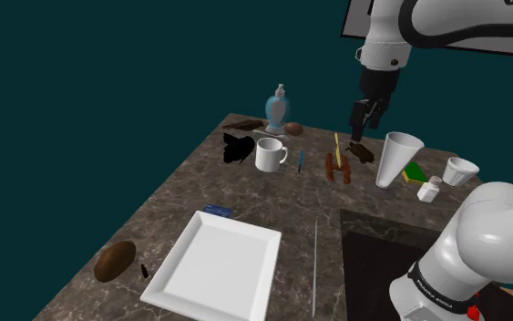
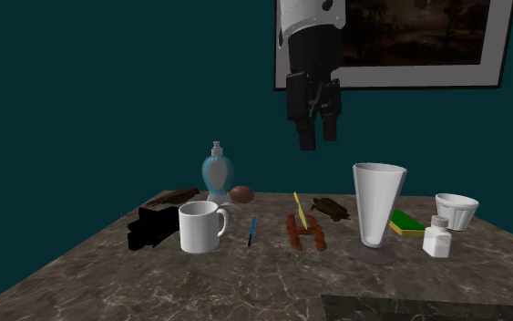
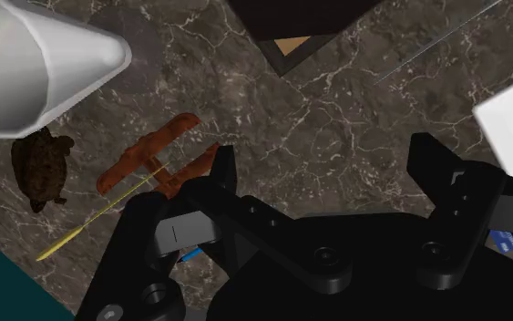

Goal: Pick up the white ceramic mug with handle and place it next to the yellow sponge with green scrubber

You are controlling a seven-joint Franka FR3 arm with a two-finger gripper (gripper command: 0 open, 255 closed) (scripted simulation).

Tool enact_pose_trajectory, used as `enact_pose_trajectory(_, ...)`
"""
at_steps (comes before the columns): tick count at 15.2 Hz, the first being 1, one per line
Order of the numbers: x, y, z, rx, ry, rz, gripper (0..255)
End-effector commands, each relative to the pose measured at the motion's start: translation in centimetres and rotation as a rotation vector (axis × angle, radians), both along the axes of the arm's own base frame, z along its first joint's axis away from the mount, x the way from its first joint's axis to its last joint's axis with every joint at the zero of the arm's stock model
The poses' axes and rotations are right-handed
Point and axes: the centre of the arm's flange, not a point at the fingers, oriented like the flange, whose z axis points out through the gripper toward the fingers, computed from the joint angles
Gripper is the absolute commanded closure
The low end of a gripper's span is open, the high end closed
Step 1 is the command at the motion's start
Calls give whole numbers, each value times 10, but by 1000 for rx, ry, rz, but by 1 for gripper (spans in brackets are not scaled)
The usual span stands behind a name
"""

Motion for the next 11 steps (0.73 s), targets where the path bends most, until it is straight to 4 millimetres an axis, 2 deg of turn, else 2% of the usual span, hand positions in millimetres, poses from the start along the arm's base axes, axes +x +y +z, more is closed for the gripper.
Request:
enact_pose_trajectory(1,0,0,0,0,0,0,0)
enact_pose_trajectory(11,112,9,-65,20,-12,-2,0)
